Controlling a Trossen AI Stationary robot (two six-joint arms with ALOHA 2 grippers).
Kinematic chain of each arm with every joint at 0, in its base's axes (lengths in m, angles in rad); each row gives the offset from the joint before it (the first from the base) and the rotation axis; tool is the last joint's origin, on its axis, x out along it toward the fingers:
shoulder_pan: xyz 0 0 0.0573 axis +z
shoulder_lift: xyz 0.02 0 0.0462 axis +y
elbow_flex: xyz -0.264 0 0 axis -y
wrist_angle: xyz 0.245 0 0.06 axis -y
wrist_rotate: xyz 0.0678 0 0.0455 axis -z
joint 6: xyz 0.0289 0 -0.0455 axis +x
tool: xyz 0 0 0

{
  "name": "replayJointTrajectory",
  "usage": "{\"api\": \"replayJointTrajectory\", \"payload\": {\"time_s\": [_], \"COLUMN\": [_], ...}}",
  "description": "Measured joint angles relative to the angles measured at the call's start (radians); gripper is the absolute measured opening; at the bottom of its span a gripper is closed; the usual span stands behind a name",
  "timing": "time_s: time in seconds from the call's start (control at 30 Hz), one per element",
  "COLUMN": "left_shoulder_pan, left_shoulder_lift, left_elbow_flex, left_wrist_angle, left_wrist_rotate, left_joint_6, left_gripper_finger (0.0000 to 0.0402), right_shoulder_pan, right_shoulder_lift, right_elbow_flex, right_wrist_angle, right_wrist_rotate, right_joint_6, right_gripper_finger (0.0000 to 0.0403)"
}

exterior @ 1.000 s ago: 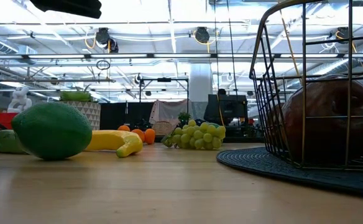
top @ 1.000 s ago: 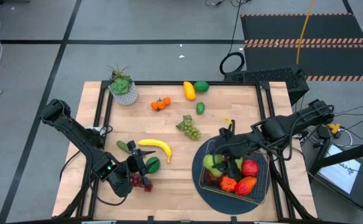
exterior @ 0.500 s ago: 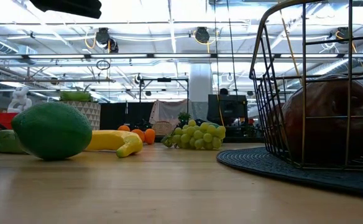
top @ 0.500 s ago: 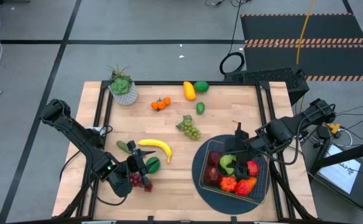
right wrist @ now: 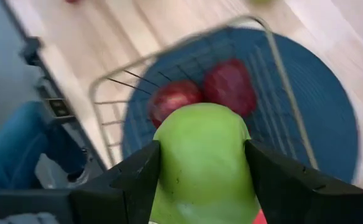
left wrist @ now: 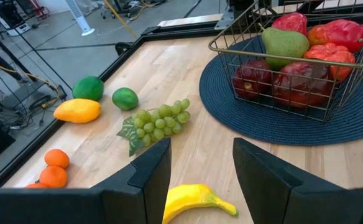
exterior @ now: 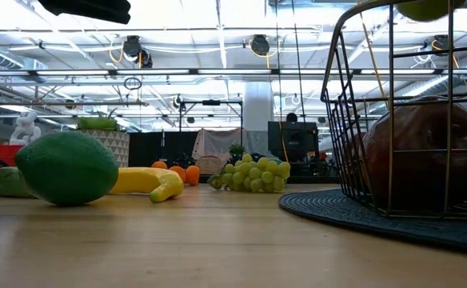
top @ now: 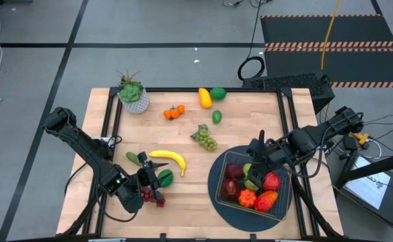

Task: Build produce basket
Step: Put the pear into the gold wire basket

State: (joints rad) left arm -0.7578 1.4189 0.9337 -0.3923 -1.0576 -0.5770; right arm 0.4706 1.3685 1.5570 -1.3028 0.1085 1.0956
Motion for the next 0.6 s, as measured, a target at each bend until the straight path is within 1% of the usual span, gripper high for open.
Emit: {"api": "replayJointTrajectory", "payload": {"time_s": [0.1, 0.3, 0.6], "left_shoulder_pan": [0.0, -0.001, -0.001], "left_shoulder_lift": [0.0, 0.0, 0.0], "left_elbow_flex": [0.0, 0.0, 0.0], "left_wrist_angle": [0.0, 0.0, 0.0], "left_wrist_rotate": [0.0, 0.0, 0.0], "left_joint_6": [0.0, -0.003, -0.004], "left_gripper_finger": [0.0175, 0.0175, 0.0175], "right_shoulder_pan": [0.0, 0.0, 0.0], "right_shoulder_lift": [0.0, 0.0, 0.0], "right_elbow_flex": [0.0, 0.0, 0.0], "right_wrist_angle": [-0.049, -0.049, -0.014], "right_wrist_rotate": [0.0, -0.001, -0.003], "right_joint_6": [0.042, 0.035, -0.184], "right_gripper_finger": [0.0222, 0.0222, 0.0222]}}
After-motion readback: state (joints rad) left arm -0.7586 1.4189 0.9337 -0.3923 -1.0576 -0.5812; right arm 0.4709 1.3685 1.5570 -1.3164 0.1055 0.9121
